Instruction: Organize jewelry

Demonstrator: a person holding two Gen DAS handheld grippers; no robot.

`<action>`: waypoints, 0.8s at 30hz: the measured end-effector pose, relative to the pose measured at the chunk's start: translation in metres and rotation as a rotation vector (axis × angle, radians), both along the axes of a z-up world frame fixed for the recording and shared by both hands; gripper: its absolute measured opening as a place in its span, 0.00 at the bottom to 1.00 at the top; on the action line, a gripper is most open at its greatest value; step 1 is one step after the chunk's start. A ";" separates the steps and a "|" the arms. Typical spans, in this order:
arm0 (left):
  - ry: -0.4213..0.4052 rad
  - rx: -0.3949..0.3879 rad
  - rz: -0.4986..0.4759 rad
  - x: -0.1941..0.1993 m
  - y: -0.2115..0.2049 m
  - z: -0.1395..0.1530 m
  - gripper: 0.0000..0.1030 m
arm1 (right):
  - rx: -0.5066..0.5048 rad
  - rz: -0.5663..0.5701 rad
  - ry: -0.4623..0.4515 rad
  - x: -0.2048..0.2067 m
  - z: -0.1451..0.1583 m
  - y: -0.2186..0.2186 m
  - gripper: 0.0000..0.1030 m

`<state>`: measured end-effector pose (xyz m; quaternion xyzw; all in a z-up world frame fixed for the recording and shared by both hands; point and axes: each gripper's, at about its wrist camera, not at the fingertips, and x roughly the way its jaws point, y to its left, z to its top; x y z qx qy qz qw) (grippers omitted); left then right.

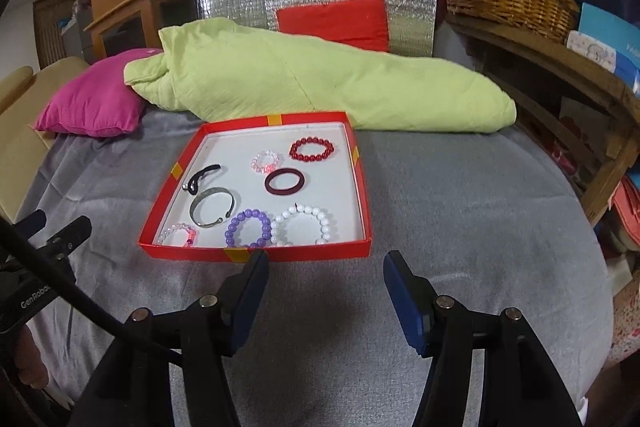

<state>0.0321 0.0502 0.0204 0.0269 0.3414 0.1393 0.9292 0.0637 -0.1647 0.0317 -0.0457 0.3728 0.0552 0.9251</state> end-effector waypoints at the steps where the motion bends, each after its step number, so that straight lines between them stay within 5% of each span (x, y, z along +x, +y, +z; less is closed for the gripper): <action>1: -0.001 0.002 0.000 0.000 -0.001 0.000 0.78 | -0.002 0.004 -0.010 -0.001 0.001 0.000 0.63; 24: -0.021 0.021 -0.060 -0.001 -0.018 0.006 0.78 | -0.023 0.017 -0.014 -0.001 0.001 -0.004 0.64</action>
